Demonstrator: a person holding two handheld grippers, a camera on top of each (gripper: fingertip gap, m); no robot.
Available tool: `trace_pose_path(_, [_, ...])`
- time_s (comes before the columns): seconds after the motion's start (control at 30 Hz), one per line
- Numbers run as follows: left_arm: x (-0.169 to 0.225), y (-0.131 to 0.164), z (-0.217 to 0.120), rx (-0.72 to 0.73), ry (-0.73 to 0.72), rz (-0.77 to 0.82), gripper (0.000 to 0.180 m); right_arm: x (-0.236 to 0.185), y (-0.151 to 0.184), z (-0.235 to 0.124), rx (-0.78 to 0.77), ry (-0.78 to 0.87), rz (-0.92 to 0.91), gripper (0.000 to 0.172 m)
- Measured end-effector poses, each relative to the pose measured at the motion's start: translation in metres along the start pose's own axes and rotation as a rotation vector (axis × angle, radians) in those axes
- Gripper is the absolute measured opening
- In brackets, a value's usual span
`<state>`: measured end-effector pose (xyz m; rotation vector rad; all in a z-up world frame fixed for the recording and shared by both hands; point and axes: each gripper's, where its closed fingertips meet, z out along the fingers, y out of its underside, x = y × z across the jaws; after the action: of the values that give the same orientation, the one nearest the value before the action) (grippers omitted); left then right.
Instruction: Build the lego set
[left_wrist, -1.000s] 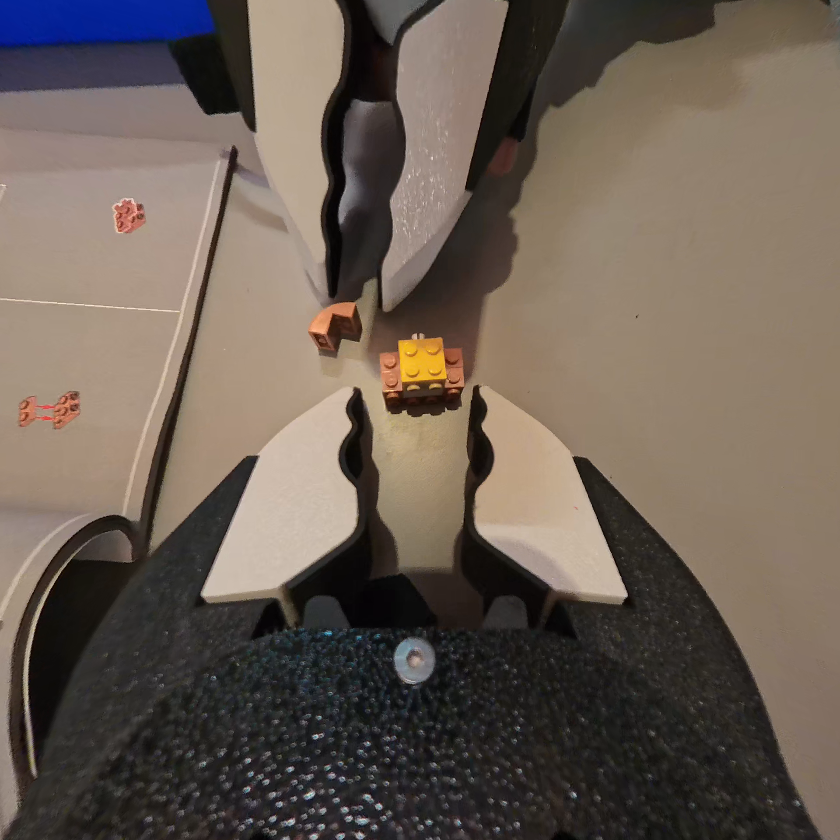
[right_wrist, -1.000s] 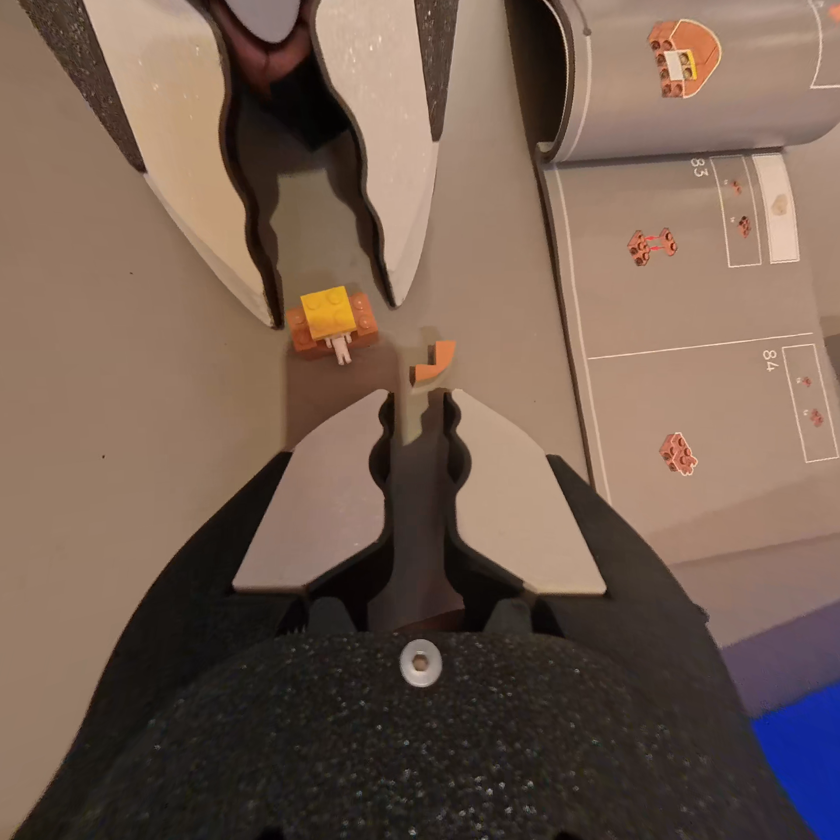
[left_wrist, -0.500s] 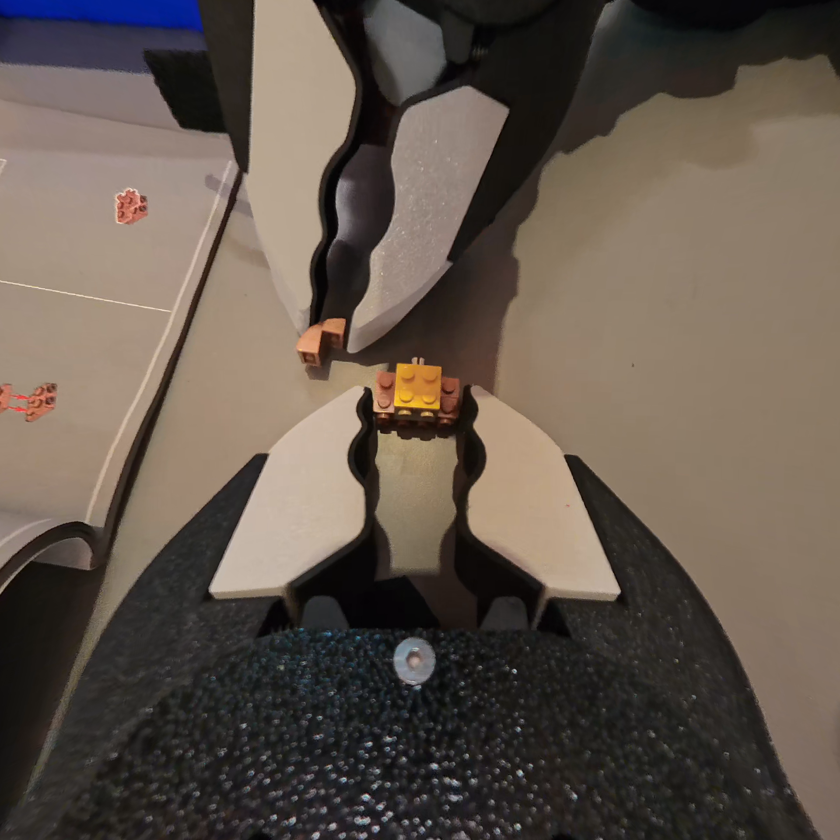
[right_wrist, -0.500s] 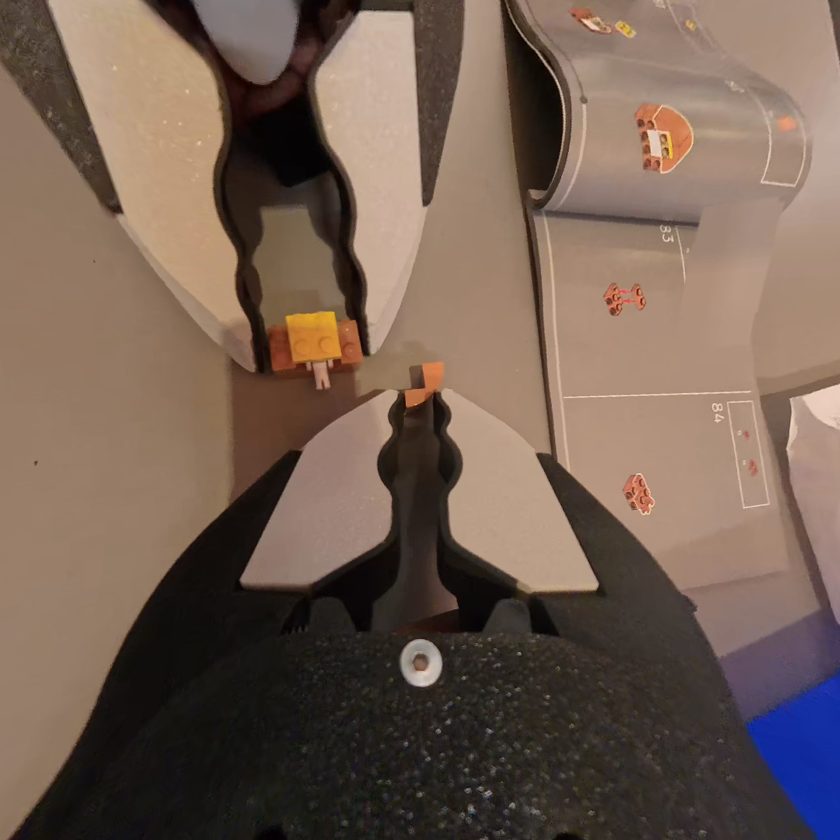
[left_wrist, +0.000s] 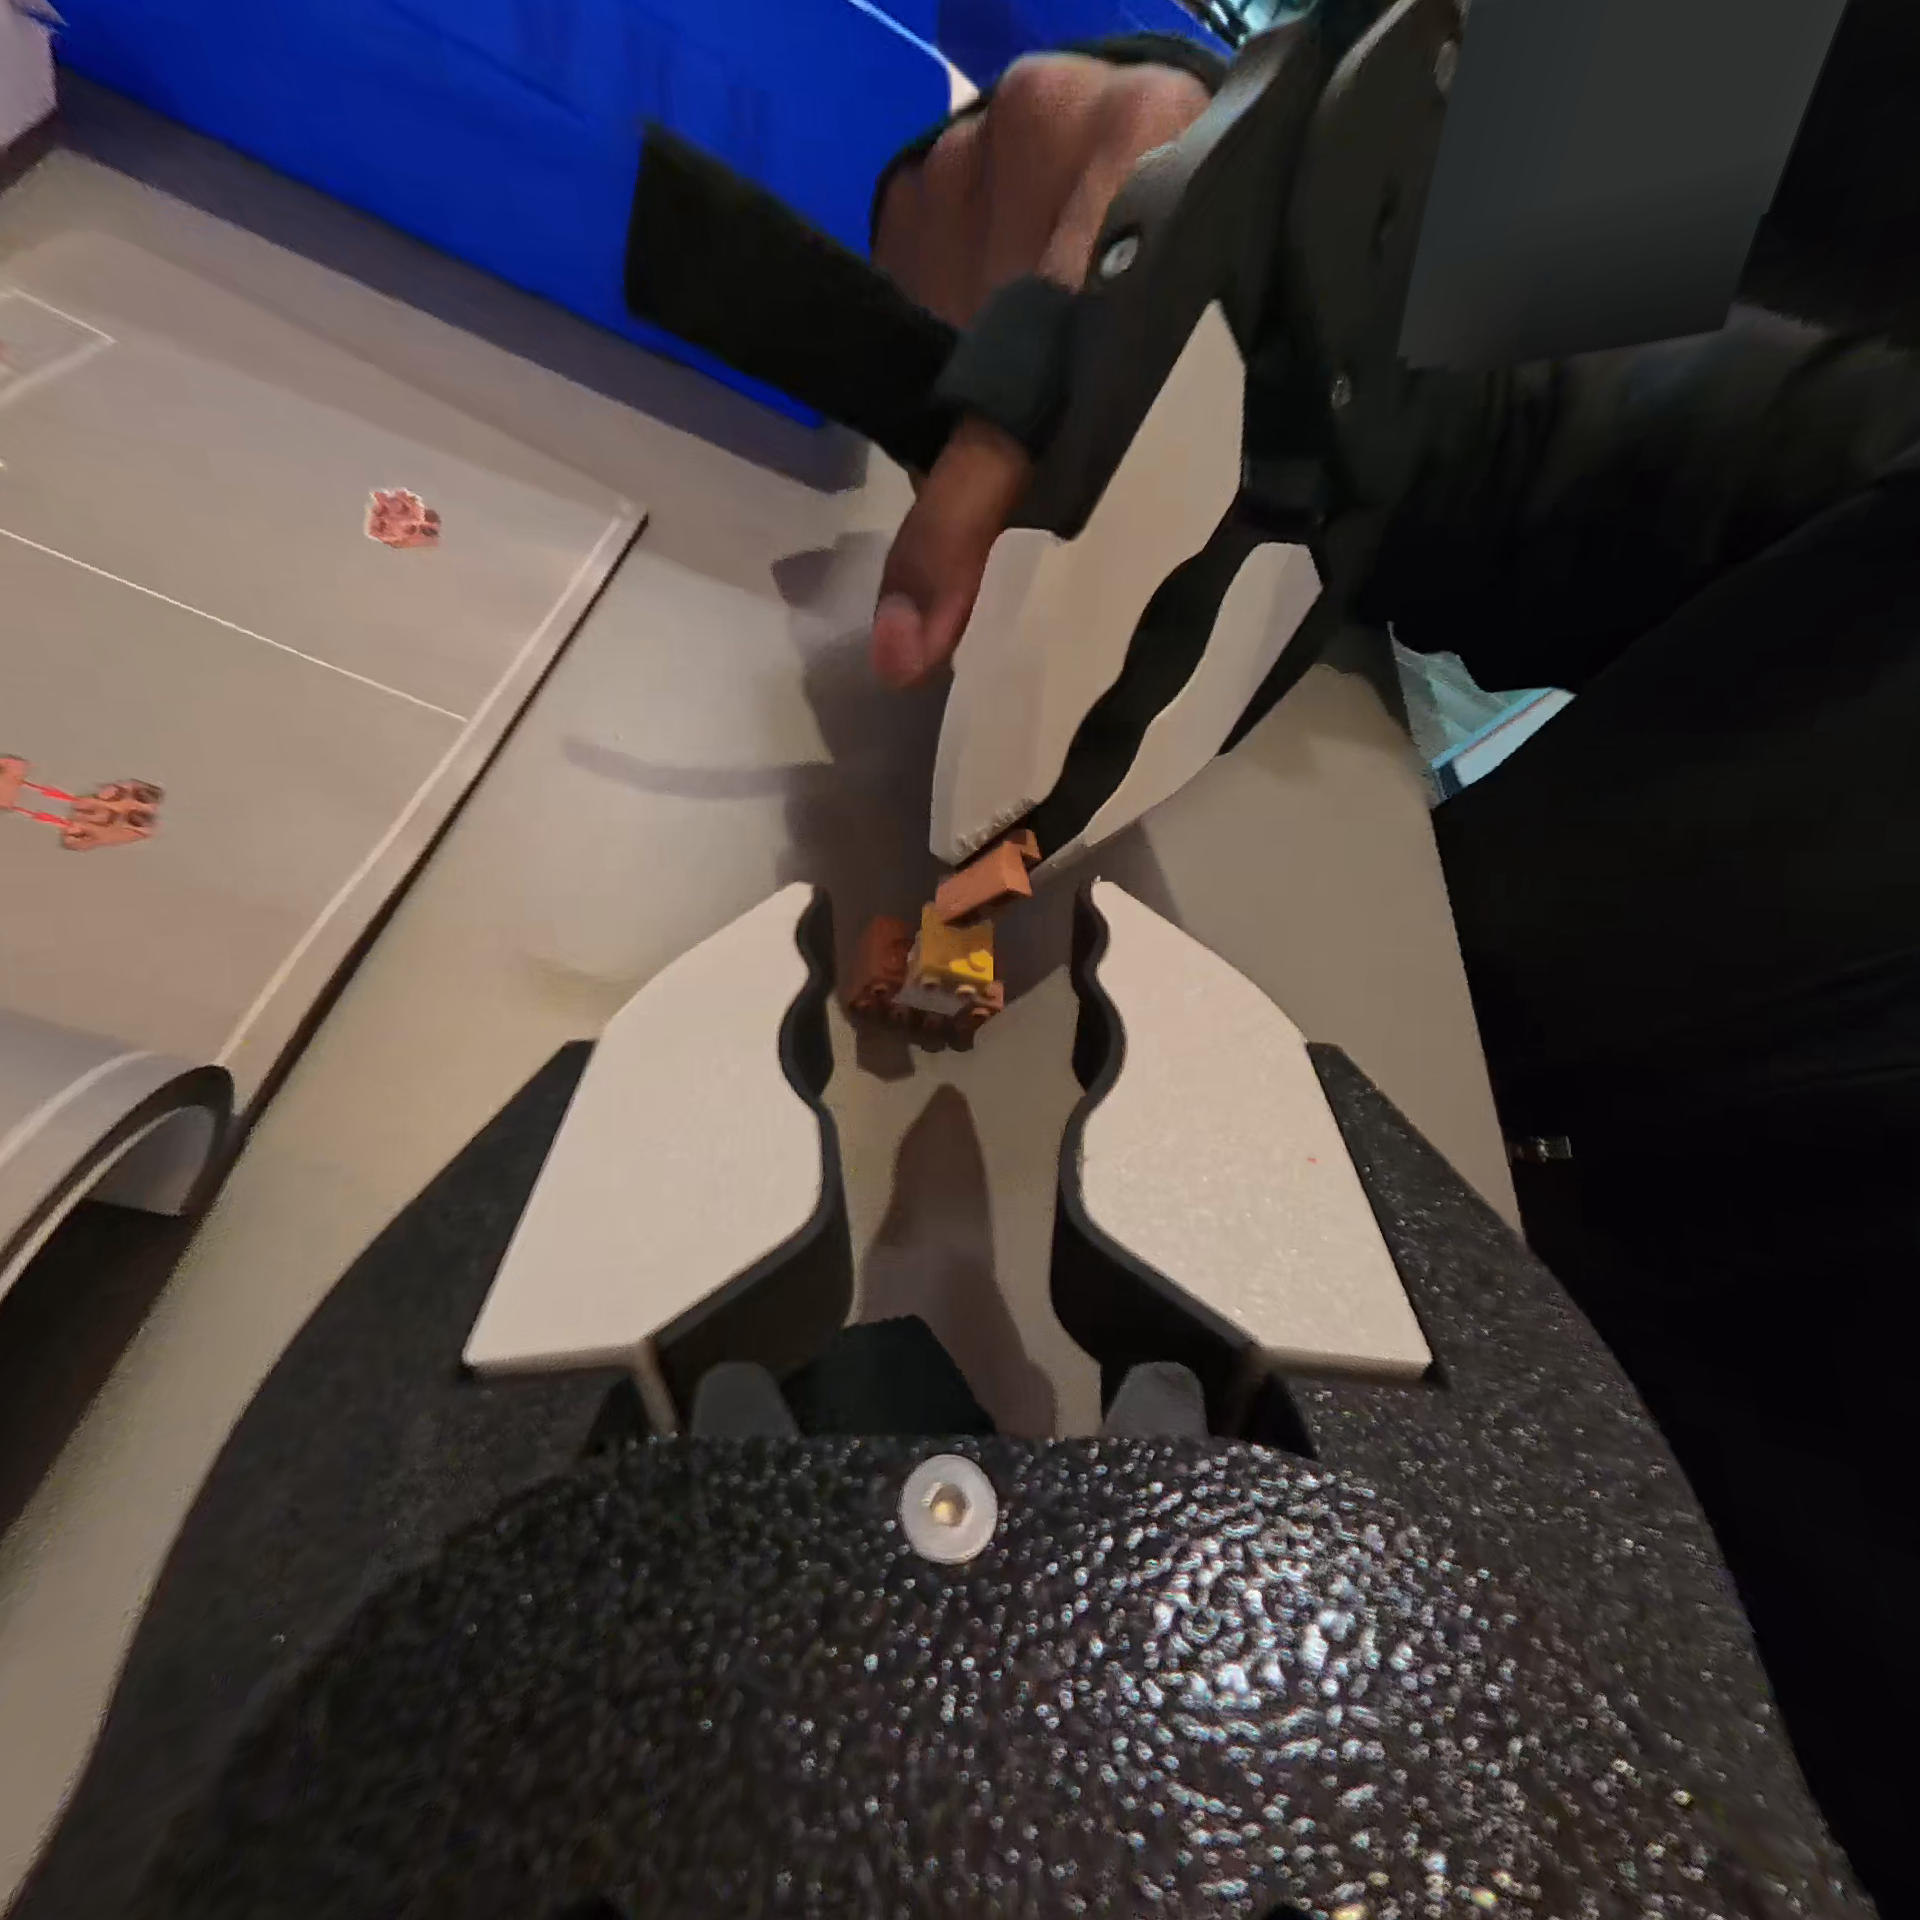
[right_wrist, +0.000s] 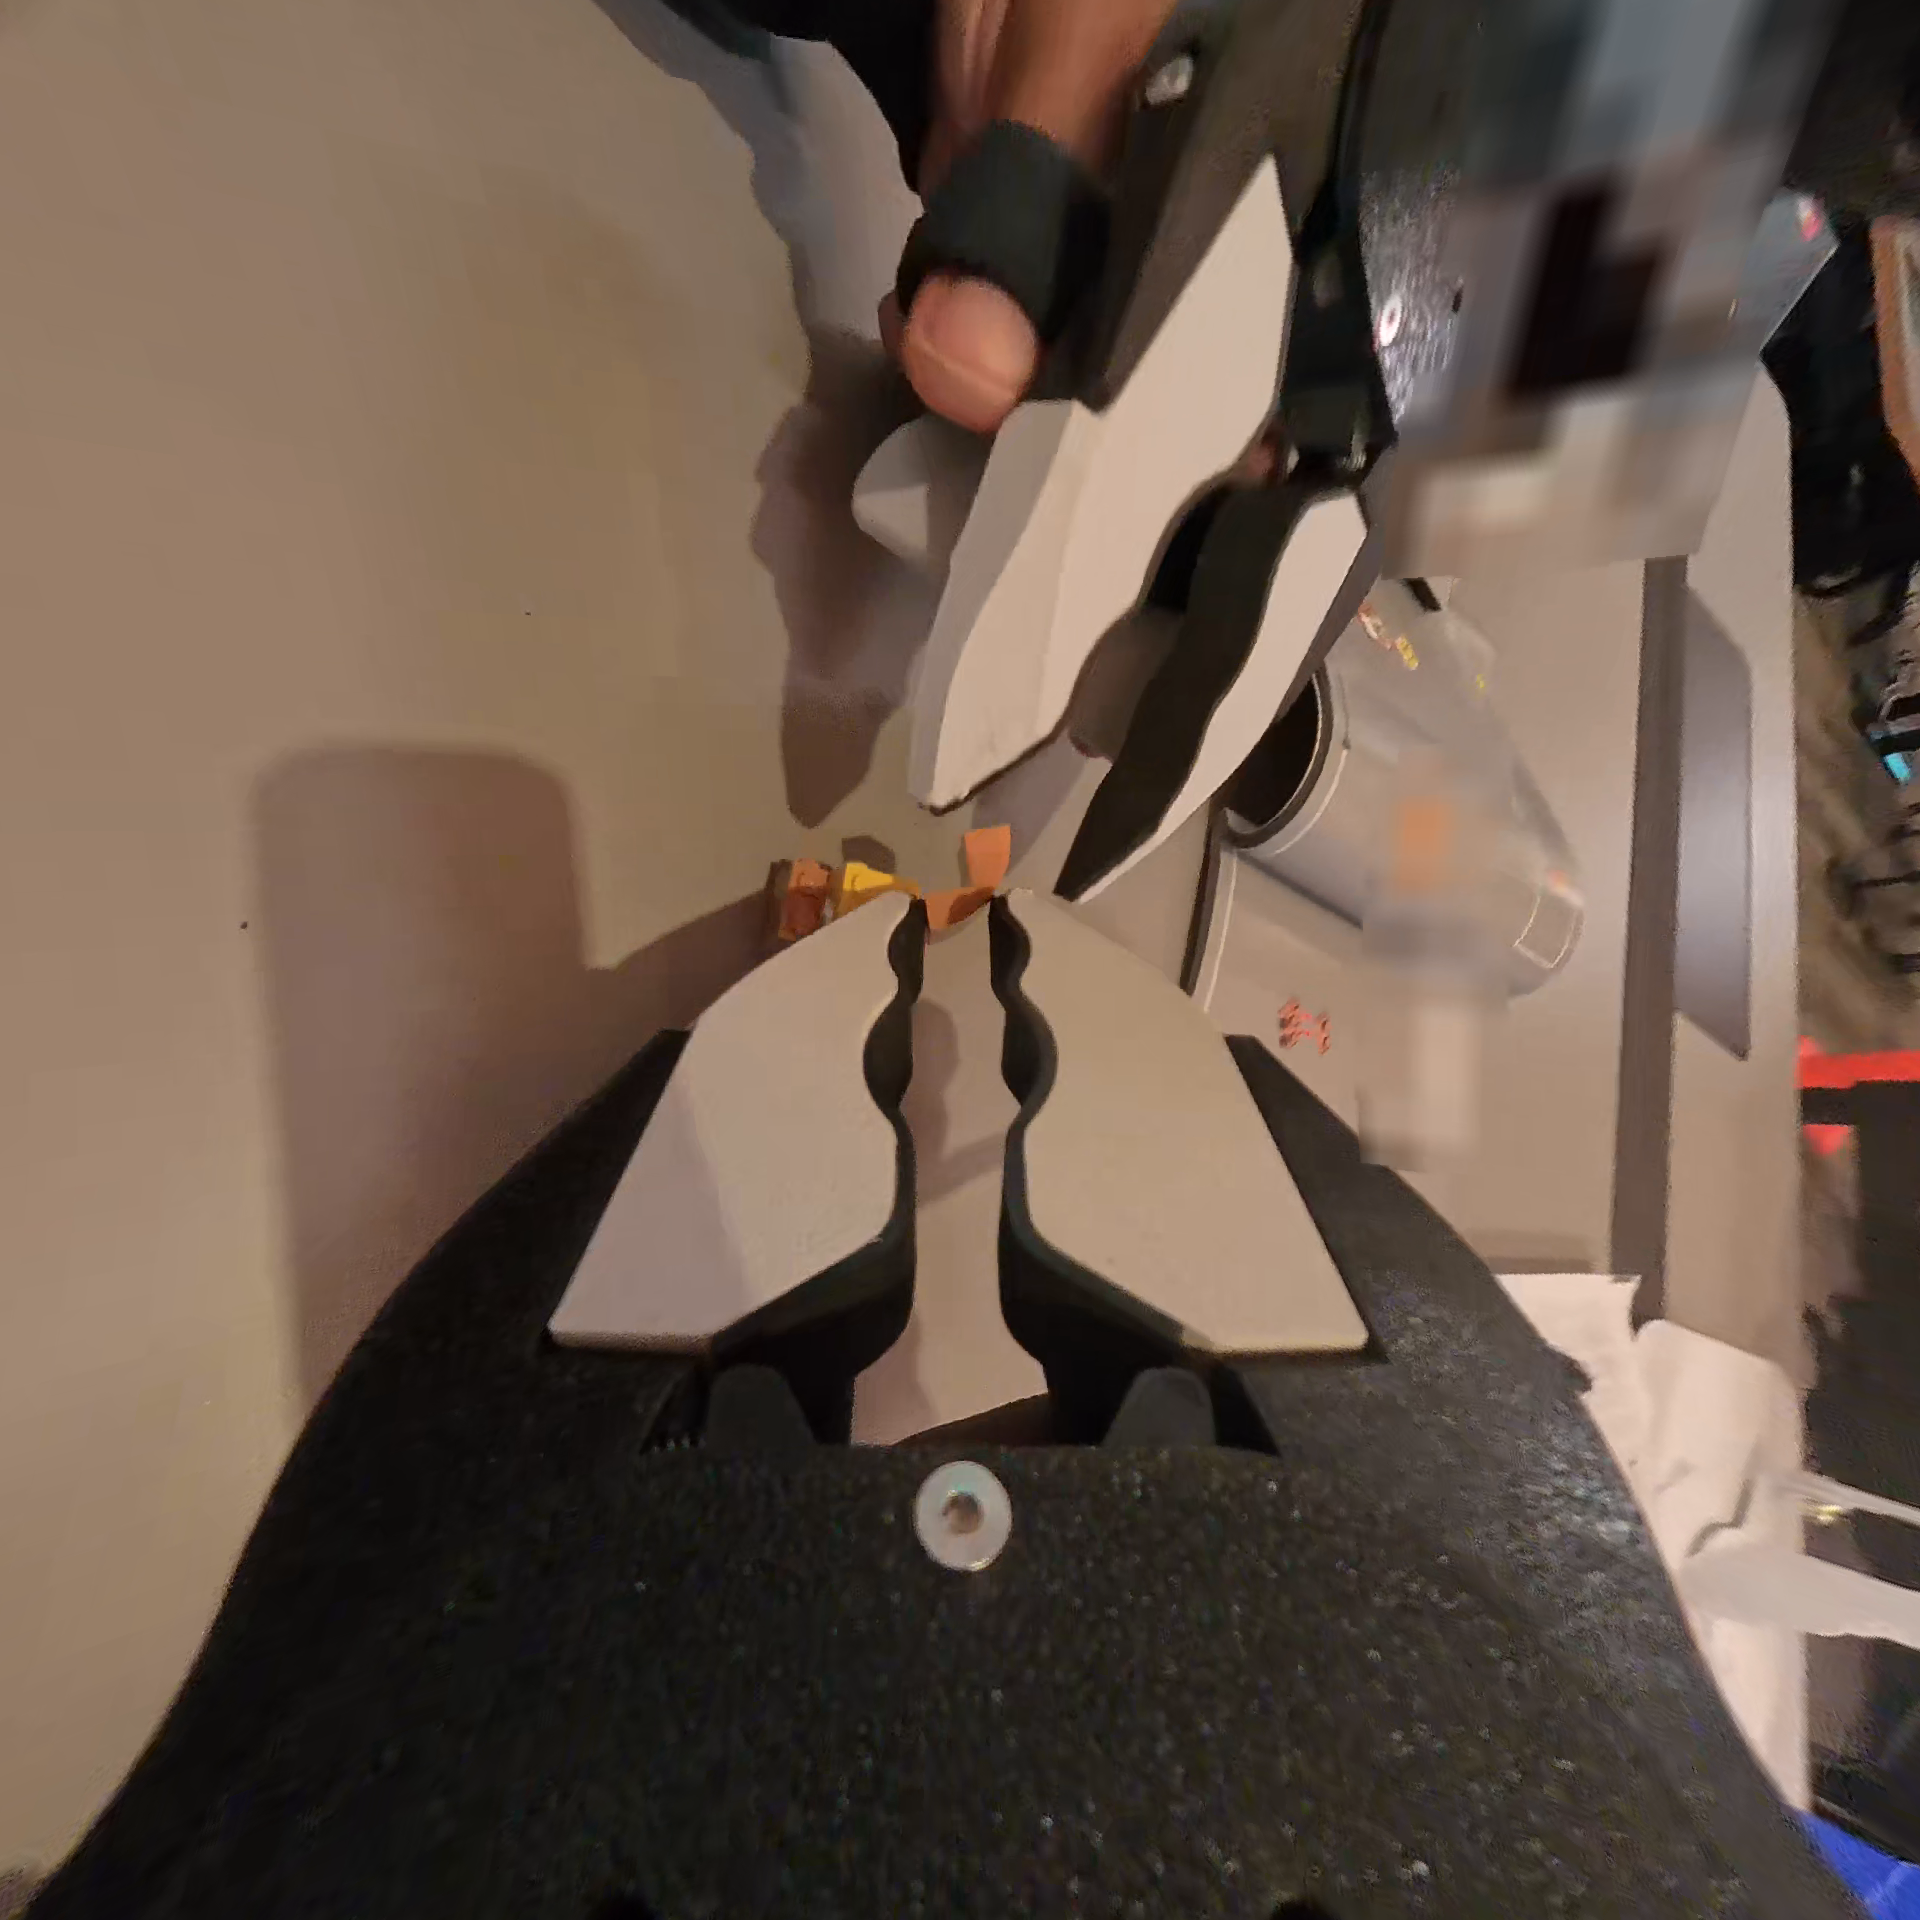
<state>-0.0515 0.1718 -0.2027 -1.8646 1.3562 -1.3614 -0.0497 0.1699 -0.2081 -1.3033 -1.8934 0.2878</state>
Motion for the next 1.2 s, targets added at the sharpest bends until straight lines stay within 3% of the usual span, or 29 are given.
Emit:
trace_pose_path(0.17, [0.002,0.01,0.006,-0.043,0.038,-0.05,0.035,-0.006,-0.004,0.005,-0.019,-0.003,-0.101,0.011])
trace_pose_path(0.27, [0.009,0.011,0.008,-0.051,0.094,-0.068,0.018,-0.007,-0.003,0.006,-0.023,0.0,-0.125,0.011])
trace_pose_path(0.37, [0.009,0.011,0.008,-0.045,0.089,-0.056,0.018,-0.007,-0.003,0.006,-0.012,-0.002,-0.094,0.012])
trace_pose_path(0.47, [0.005,0.007,0.006,-0.018,0.068,-0.044,0.018,0.002,0.0,0.003,-0.021,0.051,-0.007,0.016])
trace_pose_path(0.57, [-0.003,0.005,0.001,-0.009,0.01,0.0,0.018,0.004,0.013,-0.004,-0.068,0.107,0.194,0.017])
trace_pose_path(0.7, [-0.017,0.003,-0.006,-0.017,-0.113,0.079,0.018,-0.026,0.017,-0.013,-0.117,0.084,0.451,0.012])
trace_pose_path(0.9, [-0.021,-0.005,-0.005,0.015,-0.193,0.18,0.018,-0.05,0.01,-0.005,-0.166,0.057,0.6,0.011])
trace_pose_path(1.2, [-0.023,-0.018,-0.008,0.097,-0.262,0.322,0.018,-0.044,0.012,0.02,-0.189,0.074,0.638,0.03])
